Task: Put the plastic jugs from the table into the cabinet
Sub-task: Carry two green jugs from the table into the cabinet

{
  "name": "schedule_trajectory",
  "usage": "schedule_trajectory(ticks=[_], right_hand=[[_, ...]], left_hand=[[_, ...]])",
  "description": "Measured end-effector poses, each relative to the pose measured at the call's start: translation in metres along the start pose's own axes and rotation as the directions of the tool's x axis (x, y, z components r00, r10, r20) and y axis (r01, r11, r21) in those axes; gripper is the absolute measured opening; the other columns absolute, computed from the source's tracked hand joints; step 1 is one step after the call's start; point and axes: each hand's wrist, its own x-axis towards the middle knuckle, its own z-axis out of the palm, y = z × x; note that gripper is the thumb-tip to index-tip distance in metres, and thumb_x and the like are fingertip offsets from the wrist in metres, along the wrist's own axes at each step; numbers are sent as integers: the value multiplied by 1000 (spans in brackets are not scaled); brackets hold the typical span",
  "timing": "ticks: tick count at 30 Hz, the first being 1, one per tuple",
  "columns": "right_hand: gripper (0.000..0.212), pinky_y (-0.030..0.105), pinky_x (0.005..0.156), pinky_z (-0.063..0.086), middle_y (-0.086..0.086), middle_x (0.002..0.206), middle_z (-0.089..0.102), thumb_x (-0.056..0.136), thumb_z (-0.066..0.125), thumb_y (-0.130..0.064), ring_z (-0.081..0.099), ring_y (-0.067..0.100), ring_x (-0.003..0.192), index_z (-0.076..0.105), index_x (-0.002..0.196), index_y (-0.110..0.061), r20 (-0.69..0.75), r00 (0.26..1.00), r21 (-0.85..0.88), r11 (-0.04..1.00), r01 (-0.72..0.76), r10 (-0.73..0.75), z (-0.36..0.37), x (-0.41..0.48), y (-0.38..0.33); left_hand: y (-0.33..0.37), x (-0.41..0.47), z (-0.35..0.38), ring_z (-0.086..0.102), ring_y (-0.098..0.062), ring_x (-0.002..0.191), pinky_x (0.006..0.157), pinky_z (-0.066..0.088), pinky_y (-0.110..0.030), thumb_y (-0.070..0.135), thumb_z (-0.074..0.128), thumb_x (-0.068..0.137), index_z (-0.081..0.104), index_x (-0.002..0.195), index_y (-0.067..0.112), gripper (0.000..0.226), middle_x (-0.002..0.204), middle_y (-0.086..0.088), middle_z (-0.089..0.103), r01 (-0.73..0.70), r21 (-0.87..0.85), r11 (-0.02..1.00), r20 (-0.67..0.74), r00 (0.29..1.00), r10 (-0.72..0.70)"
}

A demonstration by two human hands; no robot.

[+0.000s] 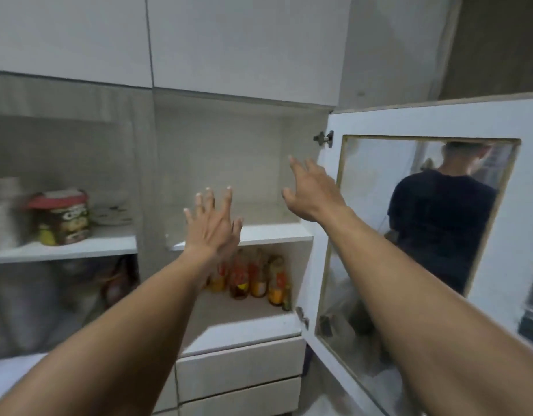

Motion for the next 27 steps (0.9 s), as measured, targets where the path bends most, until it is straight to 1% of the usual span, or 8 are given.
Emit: schedule_trajectory(ticks=[4, 6, 10, 13, 17, 20, 22, 27], right_hand=[[76, 53, 117, 29, 17, 161, 26, 94, 50, -46, 25, 35, 148, 18, 158, -22, 37, 993, 109, 988, 111, -116, 59, 24, -66], [75, 53, 116, 29, 16, 161, 27, 93, 51, -47, 26, 35, 147, 19, 158, -23, 60, 981, 152, 973, 172, -183, 89, 38, -98], [75, 53, 117, 27, 18, 163, 22, 95, 50, -45, 25, 36, 147, 17, 158, -24, 85, 943, 255, 922, 291, -322, 143, 67, -160], [75, 54, 119, 25, 19, 164, 19, 96, 48, -46, 22, 36, 149, 15, 159, -24, 110, 893, 342, 860, 378, -436, 179, 86, -208], [76, 53, 120, 24, 18, 164, 20, 95, 49, -49, 23, 37, 149, 18, 159, -24, 124, 811, 442, 763, 471, -572, 219, 96, -277], [75, 52, 117, 30, 17, 161, 27, 93, 51, -47, 29, 37, 146, 22, 158, -21, 129, 732, 505, 679, 532, -669, 249, 86, -329], [74, 52, 117, 29, 19, 161, 26, 93, 51, -44, 27, 36, 147, 22, 158, -21, 138, 671, 544, 621, 563, -729, 267, 78, -367], [73, 52, 116, 30, 20, 161, 25, 95, 50, -40, 26, 37, 147, 19, 158, -21, 144, 563, 600, 525, 604, -813, 304, 53, -451]], left_hand=[[-80, -9, -10, 2, -38, 150, 117, 9, -62, 52, 34, 97, 3, 156, 30, 70, 164, -17, 3, 131, 98, 986, -21, 991, -130], [-118, -13, -12, 1, -37, 151, 118, 9, -61, 52, 33, 96, 3, 156, 31, 70, 164, -17, 3, 211, 135, 968, -37, 978, -208], [-188, -22, -19, 1, -36, 151, 117, 9, -61, 52, 31, 97, 4, 156, 30, 69, 164, -16, 1, 355, 213, 910, -74, 935, -347], [-233, -30, -30, 1, -37, 151, 116, 10, -62, 51, 31, 98, 5, 157, 29, 68, 164, -16, 3, 465, 260, 846, -123, 885, -449], [-280, -54, -39, 1, -35, 151, 117, 9, -61, 53, 30, 98, 5, 156, 29, 68, 164, -15, 4, 613, 279, 739, -204, 790, -578], [-307, -88, -43, 2, -36, 151, 118, 10, -61, 52, 28, 99, 2, 156, 30, 67, 164, -15, 4, 696, 306, 650, -217, 716, -664], [-330, -110, -50, 3, -36, 151, 117, 12, -60, 51, 27, 99, 1, 156, 29, 67, 164, -14, 5, 753, 311, 580, -256, 654, -712], [-386, -159, -68, 4, -34, 151, 116, 13, -60, 51, 29, 100, 2, 156, 28, 67, 164, -13, 6, 857, 287, 429, -312, 507, -804]])
